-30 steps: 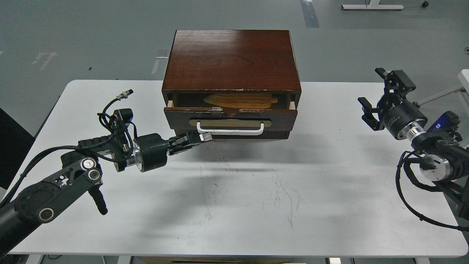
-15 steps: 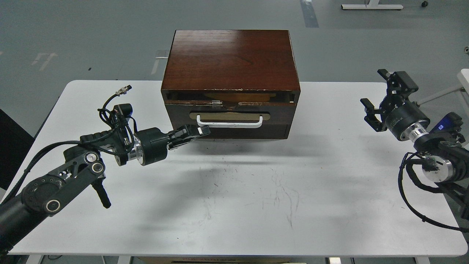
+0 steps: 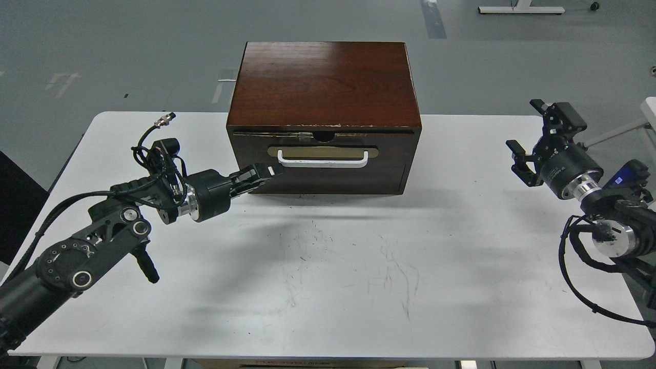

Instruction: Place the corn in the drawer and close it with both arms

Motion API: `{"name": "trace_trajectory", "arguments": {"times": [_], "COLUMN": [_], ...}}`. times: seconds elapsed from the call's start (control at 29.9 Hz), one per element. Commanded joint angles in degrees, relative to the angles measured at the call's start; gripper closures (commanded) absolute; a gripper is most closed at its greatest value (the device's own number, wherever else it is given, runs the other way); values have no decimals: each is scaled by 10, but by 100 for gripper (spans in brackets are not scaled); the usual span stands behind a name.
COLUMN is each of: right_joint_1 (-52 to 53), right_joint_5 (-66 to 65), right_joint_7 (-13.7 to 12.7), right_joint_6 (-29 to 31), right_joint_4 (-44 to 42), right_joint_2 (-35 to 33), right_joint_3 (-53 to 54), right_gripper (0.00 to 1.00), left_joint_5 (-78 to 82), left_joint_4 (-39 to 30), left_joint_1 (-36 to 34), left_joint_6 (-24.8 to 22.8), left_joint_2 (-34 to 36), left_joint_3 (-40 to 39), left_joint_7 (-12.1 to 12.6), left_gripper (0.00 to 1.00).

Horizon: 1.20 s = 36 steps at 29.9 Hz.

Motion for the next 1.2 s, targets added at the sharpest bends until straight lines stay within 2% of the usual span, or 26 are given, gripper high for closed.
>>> {"name": "trace_trajectory", "arguments": {"times": [0.0, 0.6, 0.7, 0.77, 0.9, 0.97, 1.07, 1.14, 1.17], "right_joint_1": [-1, -1, -4, -6, -6, -6, -6, -5, -5], "right_joint_5": [0, 1, 1, 1, 2, 2, 2, 3, 3], "right_joint_7": [0, 0, 0, 0, 0, 0, 0, 0, 0], "right_joint_6": [0, 0, 0, 0, 0, 1, 1, 1, 1], "right_joint_4": [0, 1, 2, 4, 4, 5, 5, 8, 9], "right_joint_2": [0, -6, -8, -10, -13, -13, -13, -13, -13], "right_joint_3": [0, 4, 4, 4, 5, 5, 6, 8, 9], "right_gripper": [0, 0, 0, 0, 0, 0, 0, 0, 0], "left_joint_5": [-2, -6, -13, -32, -58, -102, -155, -250, -276], "left_joint_4": [0, -6, -13, -38, -69, -95, -118, -146, -151], "left_joint_1": [0, -1, 0, 10, 24, 34, 35, 35, 35], "left_joint_6": [-1, 9, -8, -52, -52, -52, -52, -52, -52], "left_joint_2": [-2, -17, -6, 12, 41, 68, 91, 122, 130], "left_joint_3": [0, 0, 0, 1, 1, -1, -1, -6, -8], "left_joint_7": [0, -1, -3, -2, -6, -11, -12, -11, -12], "left_gripper": [100, 100, 100, 100, 100, 81, 61, 38, 32]}}
